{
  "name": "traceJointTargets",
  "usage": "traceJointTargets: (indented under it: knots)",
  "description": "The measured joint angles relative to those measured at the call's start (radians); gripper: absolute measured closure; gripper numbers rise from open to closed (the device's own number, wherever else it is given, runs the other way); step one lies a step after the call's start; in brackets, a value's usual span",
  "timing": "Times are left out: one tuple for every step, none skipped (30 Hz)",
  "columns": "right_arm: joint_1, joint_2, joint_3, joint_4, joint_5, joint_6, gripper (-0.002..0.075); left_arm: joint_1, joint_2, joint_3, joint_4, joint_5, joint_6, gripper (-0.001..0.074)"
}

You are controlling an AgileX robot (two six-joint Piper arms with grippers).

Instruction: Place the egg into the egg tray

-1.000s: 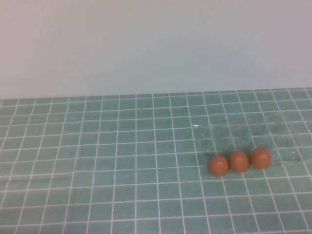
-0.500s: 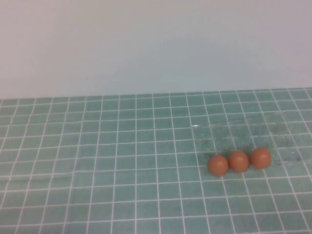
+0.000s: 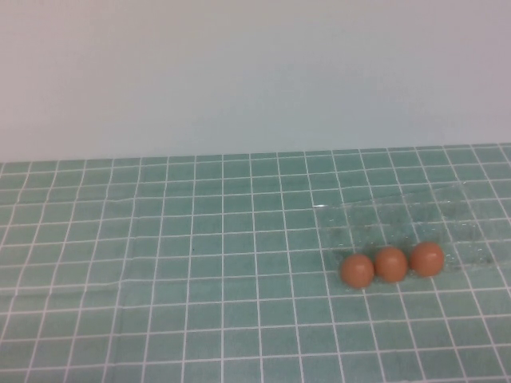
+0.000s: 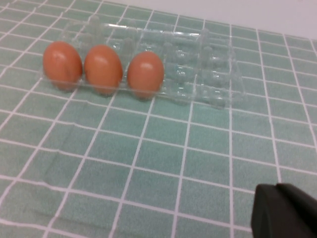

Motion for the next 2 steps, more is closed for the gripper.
traceJointTargets:
  knots:
    - [0.000,0.000,0.000,0.000,0.000,0.000,0.0727,0.000,0.000,0.000,0.000,0.000,0.000,0.0739]
    - [0.000,0.000,0.000,0.000,0.000,0.000,0.0727,0.000,0.000,0.000,0.000,0.000,0.000,0.0739]
